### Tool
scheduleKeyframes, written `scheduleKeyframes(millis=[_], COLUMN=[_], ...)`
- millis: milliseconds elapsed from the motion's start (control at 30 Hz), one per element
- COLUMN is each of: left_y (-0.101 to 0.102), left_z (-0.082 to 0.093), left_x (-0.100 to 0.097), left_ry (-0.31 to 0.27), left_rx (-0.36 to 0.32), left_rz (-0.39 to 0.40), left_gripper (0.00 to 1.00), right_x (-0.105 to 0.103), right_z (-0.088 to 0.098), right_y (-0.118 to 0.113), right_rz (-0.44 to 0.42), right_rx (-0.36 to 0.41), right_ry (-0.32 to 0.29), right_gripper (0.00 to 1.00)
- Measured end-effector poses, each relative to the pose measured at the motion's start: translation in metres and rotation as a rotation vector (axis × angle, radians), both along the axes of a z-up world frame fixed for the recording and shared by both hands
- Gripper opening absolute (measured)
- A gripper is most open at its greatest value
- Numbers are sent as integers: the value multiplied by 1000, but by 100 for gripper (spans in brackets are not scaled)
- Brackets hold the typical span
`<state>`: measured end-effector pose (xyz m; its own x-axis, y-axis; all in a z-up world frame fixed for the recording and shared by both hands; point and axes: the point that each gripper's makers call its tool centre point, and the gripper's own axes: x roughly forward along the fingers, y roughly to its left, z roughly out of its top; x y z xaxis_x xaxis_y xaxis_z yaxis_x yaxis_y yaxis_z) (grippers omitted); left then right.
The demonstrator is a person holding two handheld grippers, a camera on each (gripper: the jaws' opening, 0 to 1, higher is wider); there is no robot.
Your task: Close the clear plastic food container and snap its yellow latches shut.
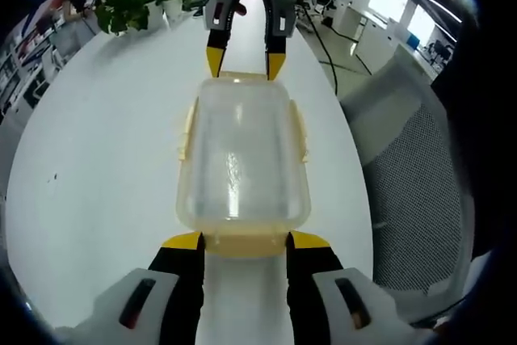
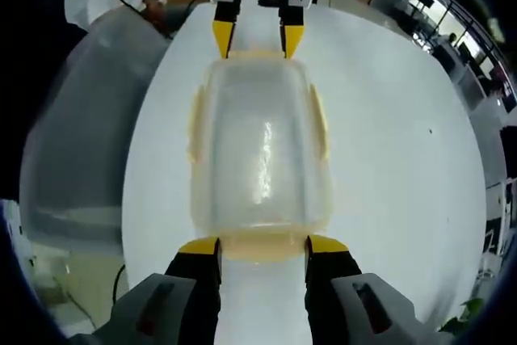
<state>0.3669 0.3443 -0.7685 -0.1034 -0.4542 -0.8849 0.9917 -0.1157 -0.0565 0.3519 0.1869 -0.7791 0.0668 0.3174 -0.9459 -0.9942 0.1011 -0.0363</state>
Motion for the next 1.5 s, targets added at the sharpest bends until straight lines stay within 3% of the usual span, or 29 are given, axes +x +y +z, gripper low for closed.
scheduleKeyframes(millis=[333, 933, 1500], left_y=[-19, -29, -26], left_z=[0, 4, -7], left_x=[-5, -6, -8], left_ry=[11, 21, 2], left_rx=[-11, -22, 7], left_rz=[16, 54, 41], left_gripper=[39, 39, 39], right_x=[-1, 3, -2], right_z=[1, 5, -2], right_y=[-20, -30, -27], right_rz=[10, 41, 32], right_rx=[-2, -10, -27], right_ry=[3, -15, -10], right_gripper=[40, 40, 40])
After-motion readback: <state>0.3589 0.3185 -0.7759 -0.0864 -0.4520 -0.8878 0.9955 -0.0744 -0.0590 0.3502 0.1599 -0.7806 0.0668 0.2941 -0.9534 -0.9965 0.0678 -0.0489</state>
